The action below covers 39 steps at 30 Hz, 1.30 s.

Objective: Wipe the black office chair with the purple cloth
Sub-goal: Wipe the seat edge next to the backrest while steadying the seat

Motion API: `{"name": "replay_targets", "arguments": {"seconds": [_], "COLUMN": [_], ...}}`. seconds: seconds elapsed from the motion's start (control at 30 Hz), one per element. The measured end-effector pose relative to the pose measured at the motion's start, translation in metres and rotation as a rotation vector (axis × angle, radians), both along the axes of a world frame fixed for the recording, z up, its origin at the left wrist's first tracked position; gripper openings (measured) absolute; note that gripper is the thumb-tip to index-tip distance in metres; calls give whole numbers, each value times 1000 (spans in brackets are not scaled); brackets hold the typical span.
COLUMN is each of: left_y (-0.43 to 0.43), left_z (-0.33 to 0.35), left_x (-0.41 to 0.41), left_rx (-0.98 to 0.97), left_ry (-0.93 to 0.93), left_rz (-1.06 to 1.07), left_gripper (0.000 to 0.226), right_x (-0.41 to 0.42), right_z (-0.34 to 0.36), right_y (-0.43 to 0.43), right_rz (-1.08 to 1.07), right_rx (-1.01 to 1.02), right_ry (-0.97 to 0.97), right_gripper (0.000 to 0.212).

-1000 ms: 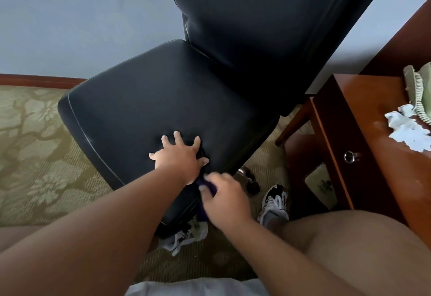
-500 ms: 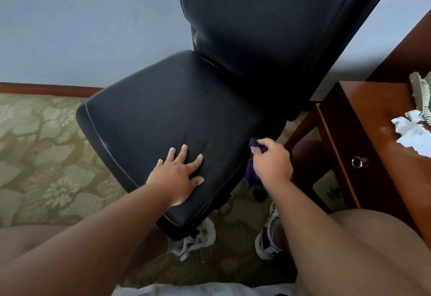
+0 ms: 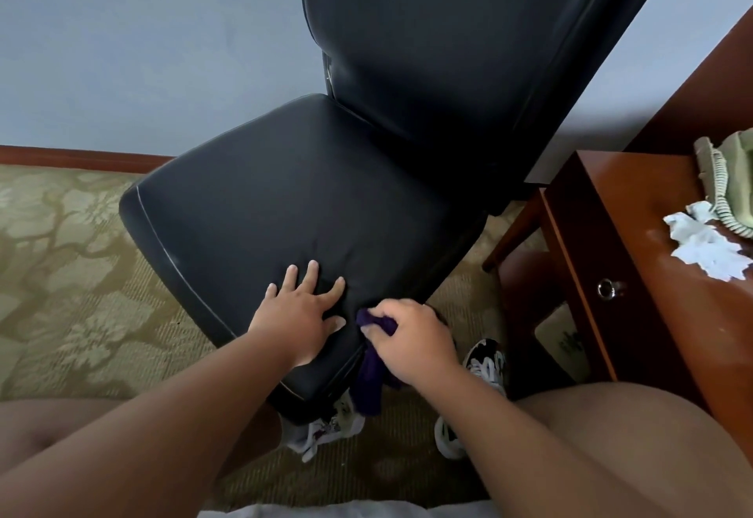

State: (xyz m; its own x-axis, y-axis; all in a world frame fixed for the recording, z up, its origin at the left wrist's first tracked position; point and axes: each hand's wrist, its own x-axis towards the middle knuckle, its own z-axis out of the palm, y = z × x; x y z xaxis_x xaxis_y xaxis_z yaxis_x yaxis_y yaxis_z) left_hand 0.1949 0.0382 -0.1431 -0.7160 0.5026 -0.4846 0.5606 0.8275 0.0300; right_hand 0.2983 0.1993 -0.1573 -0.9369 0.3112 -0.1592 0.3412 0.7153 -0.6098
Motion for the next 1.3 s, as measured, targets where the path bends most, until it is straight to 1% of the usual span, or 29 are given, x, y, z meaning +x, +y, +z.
{"name": "replay_targets", "arguments": {"seconds": [0.07,0.1,0.2,0.23,0.33,0.43,0.53,0.67,0.77,0.87,1.0,1.07,1.13,1.2,1.3], "left_y": [-3,-5,-6,-6,-4,3,13,23,33,46,57,54,47,37,27], "left_z": [0,-1,-2,-2,-3,-3,-4,-8,-9,-4,2,5,7,8,7], "left_x": [-2,-3,-2,-3,-4,-2,3,12,16,17,17,16,15,12,10], "left_rx": [24,36,72,80,82,70,46,11,-14,-47,-73,-59,-29,0,17], "left_ry": [-18,-26,-47,-53,-60,-65,-33,46,68,66,46,36,16,-7,-22], "left_rz": [2,2,7,9,10,24,27,7,13,23,32,34,25,6,-15], "left_gripper": [64,64,64,63,64,63,64,64,64,65,66,66,66,65,64], "right_x": [-11,-17,-36,-42,-56,-65,-65,-42,-15,10,34,39,39,34,24], "right_z": [1,1,-1,-2,-4,-7,-8,-8,-9,-14,-17,-16,-10,-5,-6], "right_y": [15,25,62,74,100,105,101,86,59,30,12,6,6,8,10], "right_rz": [-18,-79,-338,-394,-465,-511,-540,-511,-384,-244,-120,-60,-14,1,-123], "right_rx": [104,122,94,97,107,51,-94,-385,-467,-431,-446,-386,-223,-68,-76], "right_ry": [22,39,74,67,44,69,119,132,90,-3,-149,-182,-184,-142,-24], "right_gripper": [26,26,23,23,22,19,20,17,18,21,23,23,26,26,21]}}
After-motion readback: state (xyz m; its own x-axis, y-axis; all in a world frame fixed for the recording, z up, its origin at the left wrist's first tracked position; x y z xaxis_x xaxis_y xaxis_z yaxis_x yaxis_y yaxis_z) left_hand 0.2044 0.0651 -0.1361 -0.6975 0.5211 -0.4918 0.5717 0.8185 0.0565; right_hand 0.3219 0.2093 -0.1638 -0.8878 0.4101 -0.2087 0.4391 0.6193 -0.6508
